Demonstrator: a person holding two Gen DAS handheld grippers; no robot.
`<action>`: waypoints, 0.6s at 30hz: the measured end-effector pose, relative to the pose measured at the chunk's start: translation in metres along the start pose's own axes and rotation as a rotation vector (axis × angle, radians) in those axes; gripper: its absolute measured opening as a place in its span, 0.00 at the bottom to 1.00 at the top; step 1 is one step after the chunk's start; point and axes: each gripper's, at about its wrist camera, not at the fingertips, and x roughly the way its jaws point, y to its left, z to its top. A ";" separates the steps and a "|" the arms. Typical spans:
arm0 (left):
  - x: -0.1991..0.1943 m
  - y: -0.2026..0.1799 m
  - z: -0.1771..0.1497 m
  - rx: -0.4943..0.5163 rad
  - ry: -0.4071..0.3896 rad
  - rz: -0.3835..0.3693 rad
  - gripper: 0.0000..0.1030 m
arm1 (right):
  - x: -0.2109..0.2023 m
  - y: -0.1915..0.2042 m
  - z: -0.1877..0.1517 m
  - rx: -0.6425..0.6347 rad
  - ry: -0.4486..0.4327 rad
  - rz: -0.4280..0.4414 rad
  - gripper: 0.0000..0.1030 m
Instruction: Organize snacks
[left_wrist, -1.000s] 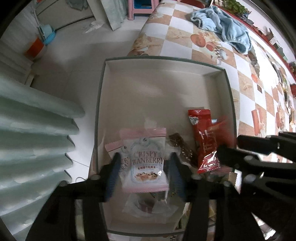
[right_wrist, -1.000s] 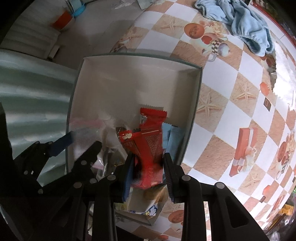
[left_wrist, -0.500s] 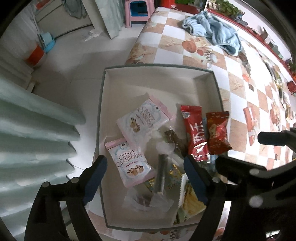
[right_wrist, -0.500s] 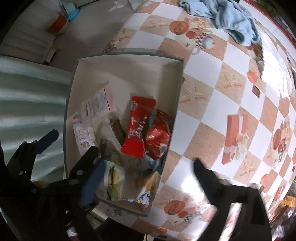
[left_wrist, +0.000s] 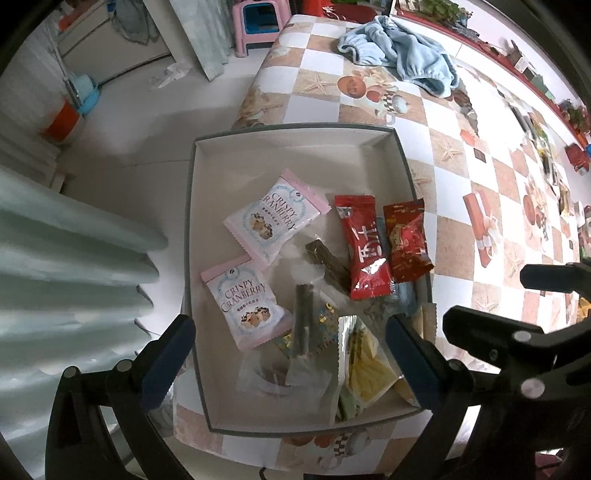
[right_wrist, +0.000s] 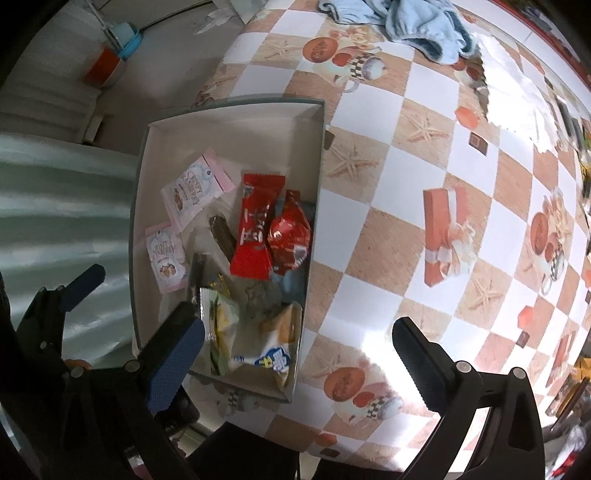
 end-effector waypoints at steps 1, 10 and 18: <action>-0.002 -0.001 0.000 0.004 -0.002 0.001 1.00 | -0.002 0.001 -0.001 0.000 -0.001 -0.005 0.99; -0.018 -0.014 -0.009 0.067 -0.006 0.016 1.00 | -0.011 -0.005 -0.014 0.015 -0.016 -0.038 0.99; -0.024 -0.023 -0.012 0.090 -0.002 0.029 1.00 | -0.016 -0.008 -0.022 0.022 -0.022 -0.037 0.99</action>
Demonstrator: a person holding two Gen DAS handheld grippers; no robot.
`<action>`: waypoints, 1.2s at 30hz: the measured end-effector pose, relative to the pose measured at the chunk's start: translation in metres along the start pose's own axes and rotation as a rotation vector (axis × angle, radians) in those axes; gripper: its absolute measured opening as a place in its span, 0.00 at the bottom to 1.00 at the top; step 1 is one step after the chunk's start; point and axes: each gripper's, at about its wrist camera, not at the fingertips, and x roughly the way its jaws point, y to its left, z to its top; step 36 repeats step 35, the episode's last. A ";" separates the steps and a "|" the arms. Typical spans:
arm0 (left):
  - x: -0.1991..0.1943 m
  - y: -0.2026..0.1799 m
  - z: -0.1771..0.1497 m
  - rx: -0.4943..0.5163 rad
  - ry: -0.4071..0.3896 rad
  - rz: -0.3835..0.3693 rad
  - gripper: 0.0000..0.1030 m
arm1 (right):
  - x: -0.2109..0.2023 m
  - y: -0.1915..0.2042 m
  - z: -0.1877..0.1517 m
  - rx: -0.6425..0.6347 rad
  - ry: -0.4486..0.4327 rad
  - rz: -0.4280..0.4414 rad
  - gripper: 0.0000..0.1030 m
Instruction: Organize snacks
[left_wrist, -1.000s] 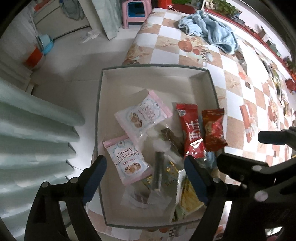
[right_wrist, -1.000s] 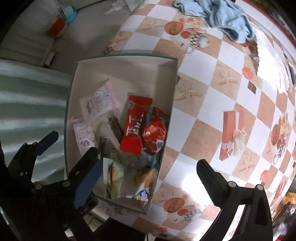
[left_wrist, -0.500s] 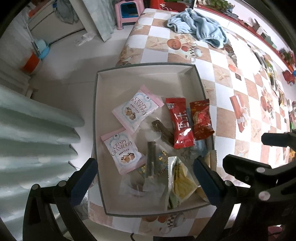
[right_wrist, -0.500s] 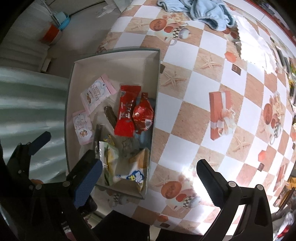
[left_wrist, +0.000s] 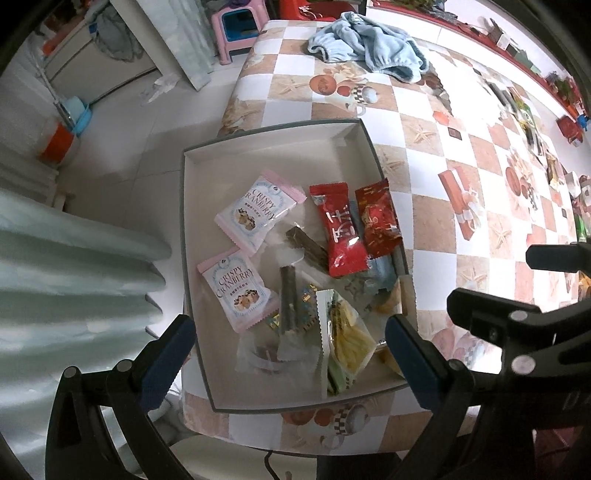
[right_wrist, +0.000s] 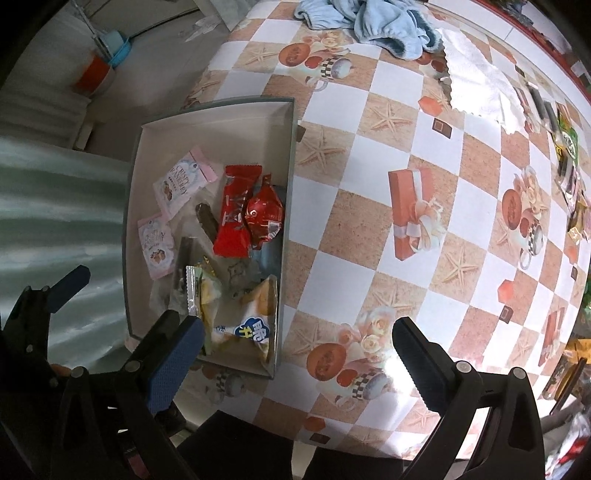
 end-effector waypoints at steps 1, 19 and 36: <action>-0.001 -0.001 0.000 0.002 -0.002 0.002 1.00 | -0.001 0.000 -0.001 -0.002 -0.002 0.001 0.99; -0.016 -0.014 0.000 0.028 -0.024 0.041 1.00 | -0.012 -0.006 -0.007 0.002 -0.029 0.018 0.99; -0.017 -0.021 -0.003 0.025 -0.026 0.059 1.00 | -0.013 -0.023 -0.019 0.035 -0.026 0.039 0.99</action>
